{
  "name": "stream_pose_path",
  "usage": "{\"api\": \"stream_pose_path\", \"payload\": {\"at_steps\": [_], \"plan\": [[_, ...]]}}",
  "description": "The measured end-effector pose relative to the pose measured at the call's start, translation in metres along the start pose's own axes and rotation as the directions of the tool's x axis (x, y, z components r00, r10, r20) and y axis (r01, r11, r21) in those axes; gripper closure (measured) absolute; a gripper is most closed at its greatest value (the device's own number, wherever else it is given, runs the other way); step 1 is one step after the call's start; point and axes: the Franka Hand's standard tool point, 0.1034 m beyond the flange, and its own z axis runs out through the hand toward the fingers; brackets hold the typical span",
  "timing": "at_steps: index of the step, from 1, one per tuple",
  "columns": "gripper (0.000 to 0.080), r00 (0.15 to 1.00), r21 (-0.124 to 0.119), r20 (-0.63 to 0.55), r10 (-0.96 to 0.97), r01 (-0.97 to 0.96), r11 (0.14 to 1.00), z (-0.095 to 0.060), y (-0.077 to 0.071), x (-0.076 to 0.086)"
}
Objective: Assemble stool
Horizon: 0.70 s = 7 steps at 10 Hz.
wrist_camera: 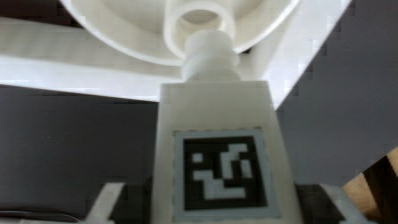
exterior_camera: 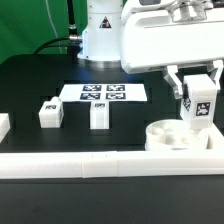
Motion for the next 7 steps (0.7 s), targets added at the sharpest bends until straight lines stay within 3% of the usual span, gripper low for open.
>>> {"api": "stream_pose_path", "payload": {"at_steps": [7], "plan": [[0.0462, 0.999, -0.001, 0.009, -0.033, 0.033, 0.999, 0.014, 0.002, -0.013]]}}
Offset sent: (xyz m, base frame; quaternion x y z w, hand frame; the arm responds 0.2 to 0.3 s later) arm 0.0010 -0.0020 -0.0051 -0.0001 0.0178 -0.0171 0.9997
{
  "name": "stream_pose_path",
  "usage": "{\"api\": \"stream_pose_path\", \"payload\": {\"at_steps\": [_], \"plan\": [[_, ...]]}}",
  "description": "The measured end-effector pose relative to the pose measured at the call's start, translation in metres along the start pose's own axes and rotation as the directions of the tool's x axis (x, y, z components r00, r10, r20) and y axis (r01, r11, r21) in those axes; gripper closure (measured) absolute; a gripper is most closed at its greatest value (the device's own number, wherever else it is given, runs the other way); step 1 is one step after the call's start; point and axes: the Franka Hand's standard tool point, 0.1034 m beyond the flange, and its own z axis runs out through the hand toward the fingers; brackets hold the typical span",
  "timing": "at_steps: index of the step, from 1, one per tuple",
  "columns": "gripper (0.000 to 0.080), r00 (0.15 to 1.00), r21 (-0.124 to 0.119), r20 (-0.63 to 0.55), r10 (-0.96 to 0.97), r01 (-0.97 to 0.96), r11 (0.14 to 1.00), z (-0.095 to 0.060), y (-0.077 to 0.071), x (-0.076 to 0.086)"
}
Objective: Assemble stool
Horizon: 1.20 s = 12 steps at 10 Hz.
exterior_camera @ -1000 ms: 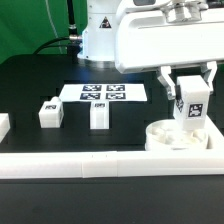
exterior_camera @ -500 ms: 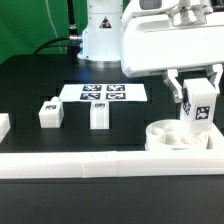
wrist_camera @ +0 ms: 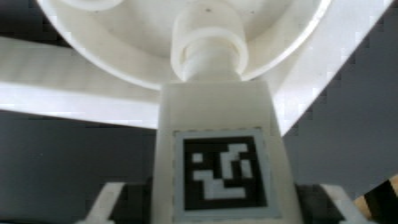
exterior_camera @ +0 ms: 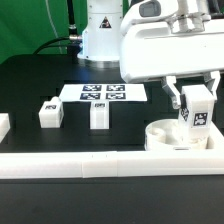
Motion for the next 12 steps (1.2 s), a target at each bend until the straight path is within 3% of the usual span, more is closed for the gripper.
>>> {"api": "stream_pose_path", "payload": {"at_steps": [4, 6, 7, 8, 12], "plan": [[0.0462, 0.998, -0.015, -0.067, -0.010, 0.009, 1.000, 0.001, 0.003, 0.000], [0.0237, 0.998, -0.013, -0.058, -0.010, 0.010, 1.000, 0.002, 0.003, -0.001], [0.0237, 0.998, -0.013, -0.058, -0.010, 0.010, 1.000, 0.002, 0.003, -0.001], [0.0165, 0.998, -0.013, -0.058, -0.010, 0.010, 1.000, 0.002, 0.003, -0.001], [0.0150, 1.000, -0.004, -0.011, 0.003, -0.003, 1.000, -0.014, 0.003, 0.018]]}}
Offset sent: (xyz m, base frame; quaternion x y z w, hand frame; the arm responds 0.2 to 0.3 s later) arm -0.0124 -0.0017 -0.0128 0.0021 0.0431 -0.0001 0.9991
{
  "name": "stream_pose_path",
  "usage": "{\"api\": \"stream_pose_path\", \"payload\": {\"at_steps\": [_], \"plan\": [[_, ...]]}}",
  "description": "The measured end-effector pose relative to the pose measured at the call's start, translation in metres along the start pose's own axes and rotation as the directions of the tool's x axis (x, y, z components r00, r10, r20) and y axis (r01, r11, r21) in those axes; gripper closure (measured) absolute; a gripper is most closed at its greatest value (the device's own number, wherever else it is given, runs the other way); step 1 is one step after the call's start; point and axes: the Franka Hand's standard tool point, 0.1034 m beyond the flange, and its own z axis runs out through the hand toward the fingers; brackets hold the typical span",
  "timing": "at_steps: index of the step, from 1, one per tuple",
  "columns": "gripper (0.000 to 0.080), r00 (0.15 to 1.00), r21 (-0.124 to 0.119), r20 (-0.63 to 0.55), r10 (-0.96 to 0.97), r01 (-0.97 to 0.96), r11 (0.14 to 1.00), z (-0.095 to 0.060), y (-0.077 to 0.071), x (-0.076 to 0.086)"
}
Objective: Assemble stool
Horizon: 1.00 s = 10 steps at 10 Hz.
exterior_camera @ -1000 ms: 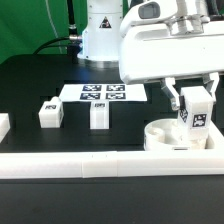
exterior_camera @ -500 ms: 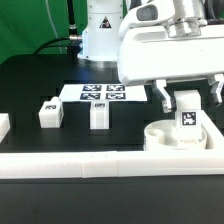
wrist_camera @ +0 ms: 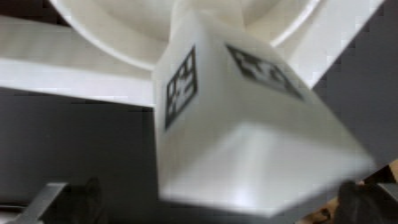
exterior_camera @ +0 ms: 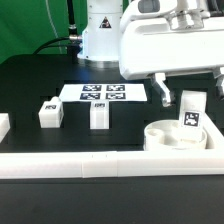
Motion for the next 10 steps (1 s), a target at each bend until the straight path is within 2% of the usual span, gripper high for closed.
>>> {"api": "stream_pose_path", "payload": {"at_steps": [1, 6, 7, 9, 10], "plan": [[0.0150, 1.000, 0.000, -0.002, -0.001, 0.001, 1.000, -0.003, 0.001, 0.005], [0.0150, 1.000, 0.007, 0.031, 0.000, 0.000, 1.000, 0.000, 0.000, 0.000], [0.0150, 0.997, 0.004, 0.044, 0.061, -0.061, 0.998, 0.000, 0.001, -0.003], [0.0150, 0.977, 0.015, 0.177, 0.117, -0.121, 0.993, 0.003, -0.007, -0.009], [0.0150, 0.969, 0.022, 0.225, 0.099, -0.107, 0.994, 0.004, -0.002, -0.007]]}}
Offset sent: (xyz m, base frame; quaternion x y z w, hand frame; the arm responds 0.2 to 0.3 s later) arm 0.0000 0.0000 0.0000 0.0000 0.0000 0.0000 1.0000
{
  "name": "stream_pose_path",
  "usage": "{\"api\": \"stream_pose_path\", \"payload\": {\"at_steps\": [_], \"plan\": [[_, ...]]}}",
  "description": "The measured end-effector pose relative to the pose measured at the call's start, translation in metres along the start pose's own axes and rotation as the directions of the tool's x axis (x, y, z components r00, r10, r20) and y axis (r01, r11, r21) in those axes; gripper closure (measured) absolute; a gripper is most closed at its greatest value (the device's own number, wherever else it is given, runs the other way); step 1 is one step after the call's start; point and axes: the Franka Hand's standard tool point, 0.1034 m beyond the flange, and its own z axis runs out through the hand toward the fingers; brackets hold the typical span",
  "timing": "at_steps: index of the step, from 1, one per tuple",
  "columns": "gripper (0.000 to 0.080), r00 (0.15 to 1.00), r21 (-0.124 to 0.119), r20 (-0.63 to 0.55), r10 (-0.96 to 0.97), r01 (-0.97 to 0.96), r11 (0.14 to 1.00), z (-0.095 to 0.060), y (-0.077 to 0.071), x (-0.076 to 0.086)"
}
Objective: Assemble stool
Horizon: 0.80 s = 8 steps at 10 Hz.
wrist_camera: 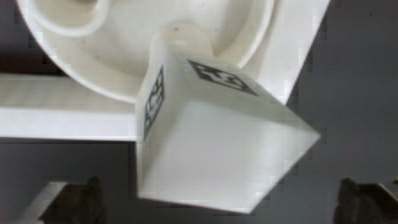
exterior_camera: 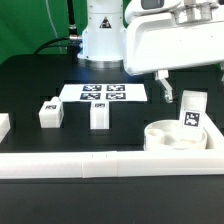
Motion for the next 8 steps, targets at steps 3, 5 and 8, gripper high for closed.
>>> {"api": "stream_pose_path", "payload": {"at_steps": [3, 5, 8], "plan": [[0.0150, 0.975, 0.037, 0.224, 0.005, -0.013, 0.999, -0.0015, -0.0076, -0.0074], [0.0150, 0.948, 0.007, 0.294, 0.120, -0.128, 0.992, -0.0017, -0.0021, -0.0087], [0.0150, 0.944, -0.002, 0.293, 0.153, -0.159, 0.987, -0.0012, -0.0013, -0.0082]]}}
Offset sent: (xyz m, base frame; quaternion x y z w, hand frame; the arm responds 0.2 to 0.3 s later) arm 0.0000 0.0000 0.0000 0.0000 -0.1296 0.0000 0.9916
